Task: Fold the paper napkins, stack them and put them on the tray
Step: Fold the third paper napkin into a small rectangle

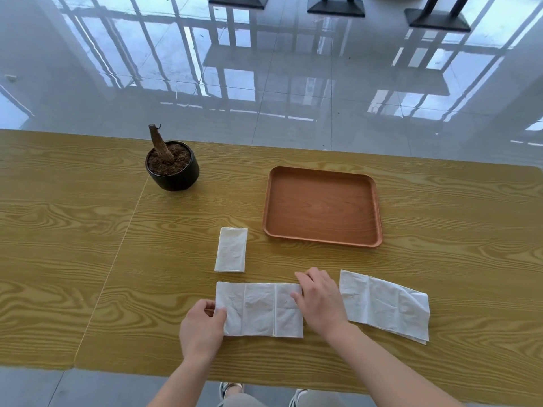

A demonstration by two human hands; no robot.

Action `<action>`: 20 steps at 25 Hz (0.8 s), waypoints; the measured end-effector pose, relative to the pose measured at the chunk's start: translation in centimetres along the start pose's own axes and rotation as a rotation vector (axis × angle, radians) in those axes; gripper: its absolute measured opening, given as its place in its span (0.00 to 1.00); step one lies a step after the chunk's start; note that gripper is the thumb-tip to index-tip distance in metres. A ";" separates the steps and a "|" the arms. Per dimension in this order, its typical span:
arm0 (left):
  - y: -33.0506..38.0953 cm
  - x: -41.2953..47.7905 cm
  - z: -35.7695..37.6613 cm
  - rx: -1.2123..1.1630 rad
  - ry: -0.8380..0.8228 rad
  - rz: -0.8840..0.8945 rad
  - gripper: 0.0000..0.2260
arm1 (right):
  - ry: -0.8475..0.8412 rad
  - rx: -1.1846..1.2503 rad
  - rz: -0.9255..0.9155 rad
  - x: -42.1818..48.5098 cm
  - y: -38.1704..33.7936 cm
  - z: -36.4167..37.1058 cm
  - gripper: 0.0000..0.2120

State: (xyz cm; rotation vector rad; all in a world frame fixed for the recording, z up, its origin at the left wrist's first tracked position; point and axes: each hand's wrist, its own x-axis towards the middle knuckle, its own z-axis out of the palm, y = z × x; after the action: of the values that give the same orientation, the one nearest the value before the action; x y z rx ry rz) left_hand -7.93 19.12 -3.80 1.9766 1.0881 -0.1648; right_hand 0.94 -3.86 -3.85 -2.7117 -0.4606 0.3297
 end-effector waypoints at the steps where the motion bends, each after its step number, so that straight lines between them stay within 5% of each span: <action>1: -0.1 0.0 0.0 0.007 0.000 0.007 0.03 | -0.013 -0.015 0.005 0.3 -0.2 0.1 0.12; 13: 2.2 -1.8 2.6 0.076 -0.084 0.114 0.05 | -0.080 0.311 0.307 -1.0 2.6 -2.3 0.01; 20: 2.7 -1.8 3.4 0.102 -0.030 0.182 0.06 | -0.098 0.457 0.443 -2.1 3.9 -2.7 0.19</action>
State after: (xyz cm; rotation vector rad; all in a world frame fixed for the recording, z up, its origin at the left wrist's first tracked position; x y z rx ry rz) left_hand -6.14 14.75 -3.41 2.1460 0.8910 -0.1541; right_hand 0.83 -8.89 -2.57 -2.3256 0.1855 0.6044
